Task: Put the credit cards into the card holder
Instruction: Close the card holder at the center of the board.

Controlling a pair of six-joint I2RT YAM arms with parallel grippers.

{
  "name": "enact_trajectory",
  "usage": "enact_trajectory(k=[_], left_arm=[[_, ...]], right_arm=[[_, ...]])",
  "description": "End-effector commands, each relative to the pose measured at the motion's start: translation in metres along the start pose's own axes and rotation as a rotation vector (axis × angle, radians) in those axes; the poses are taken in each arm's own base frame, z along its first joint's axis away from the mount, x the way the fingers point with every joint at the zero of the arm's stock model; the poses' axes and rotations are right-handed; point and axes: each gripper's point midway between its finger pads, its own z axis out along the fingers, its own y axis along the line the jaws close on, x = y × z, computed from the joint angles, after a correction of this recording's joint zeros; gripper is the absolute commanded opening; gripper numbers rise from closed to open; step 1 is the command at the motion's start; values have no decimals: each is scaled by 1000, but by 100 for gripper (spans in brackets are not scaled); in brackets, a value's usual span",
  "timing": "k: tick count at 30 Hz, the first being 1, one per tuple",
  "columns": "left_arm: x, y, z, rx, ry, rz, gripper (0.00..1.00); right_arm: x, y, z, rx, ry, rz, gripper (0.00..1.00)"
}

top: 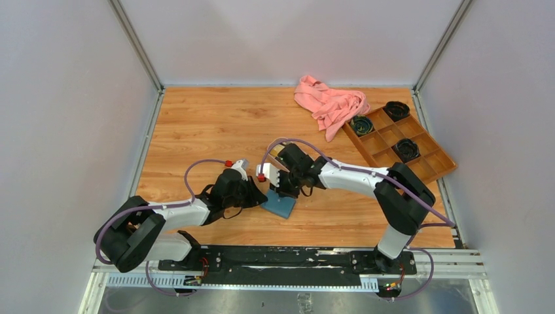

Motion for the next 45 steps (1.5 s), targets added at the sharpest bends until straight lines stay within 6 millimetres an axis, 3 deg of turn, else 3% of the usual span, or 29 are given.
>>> enact_trajectory(k=[1,17,32,45], left_arm=[[-1,3,1,-17,0,19,11],[0,4,3,-22,4,17,10],[0,4,2,-20,3,16,10],[0,4,1,-19,1,17,10]], right_arm=[[1,-1,-10,-31,-11,80,0],[-3,18,-1,-134,-25,152,0],[-5,22,4,-126,-8,140,0],[9,26,12,-133,50,143,0]])
